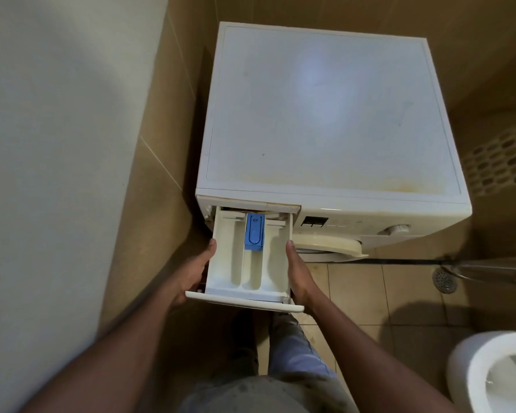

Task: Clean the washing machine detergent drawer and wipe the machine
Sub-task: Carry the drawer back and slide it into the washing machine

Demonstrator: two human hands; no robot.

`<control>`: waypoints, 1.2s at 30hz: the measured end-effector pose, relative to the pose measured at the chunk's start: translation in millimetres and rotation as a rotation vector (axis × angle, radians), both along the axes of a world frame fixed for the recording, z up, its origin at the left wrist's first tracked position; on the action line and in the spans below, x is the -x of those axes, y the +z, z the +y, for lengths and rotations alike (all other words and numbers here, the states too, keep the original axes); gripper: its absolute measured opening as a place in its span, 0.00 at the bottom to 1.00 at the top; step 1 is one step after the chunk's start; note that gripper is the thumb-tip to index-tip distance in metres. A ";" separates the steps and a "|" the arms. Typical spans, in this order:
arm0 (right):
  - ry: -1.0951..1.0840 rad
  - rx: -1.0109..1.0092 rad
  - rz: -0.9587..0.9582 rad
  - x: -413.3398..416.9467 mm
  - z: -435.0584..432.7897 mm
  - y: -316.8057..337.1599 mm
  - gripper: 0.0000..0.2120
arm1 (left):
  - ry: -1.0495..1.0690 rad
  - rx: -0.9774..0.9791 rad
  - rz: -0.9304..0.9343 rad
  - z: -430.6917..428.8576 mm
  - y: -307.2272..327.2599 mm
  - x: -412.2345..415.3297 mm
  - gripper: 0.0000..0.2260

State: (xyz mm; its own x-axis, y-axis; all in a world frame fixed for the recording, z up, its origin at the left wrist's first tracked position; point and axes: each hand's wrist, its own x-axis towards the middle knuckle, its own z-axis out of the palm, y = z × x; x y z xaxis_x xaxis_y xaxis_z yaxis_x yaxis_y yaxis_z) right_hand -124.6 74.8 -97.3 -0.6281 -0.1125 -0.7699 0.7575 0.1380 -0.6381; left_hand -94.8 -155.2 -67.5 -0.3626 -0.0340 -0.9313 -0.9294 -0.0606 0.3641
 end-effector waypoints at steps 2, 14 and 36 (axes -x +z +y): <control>0.004 -0.004 -0.005 0.9 -0.6 0.9 0.31 | -0.003 0.007 0.010 1.3 -0.7 -0.4 0.23; 0.016 0.009 -0.002 0.1 -0.7 6.4 0.31 | 0.104 -0.032 0.006 -5.9 -10.6 -3.6 0.27; 0.014 -0.028 -0.042 43.3 -13.3 8.5 0.35 | 0.123 -0.037 0.041 -12.6 -7.2 29.5 0.31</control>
State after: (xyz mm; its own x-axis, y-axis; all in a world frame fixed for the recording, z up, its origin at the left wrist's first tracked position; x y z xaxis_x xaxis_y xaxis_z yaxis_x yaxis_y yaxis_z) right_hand -167.9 61.5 -88.8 -0.5937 -0.0987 -0.7986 0.7814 0.1660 -0.6015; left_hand -124.4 -167.8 -74.7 -0.3961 -0.0462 -0.9171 -0.8983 -0.1872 0.3974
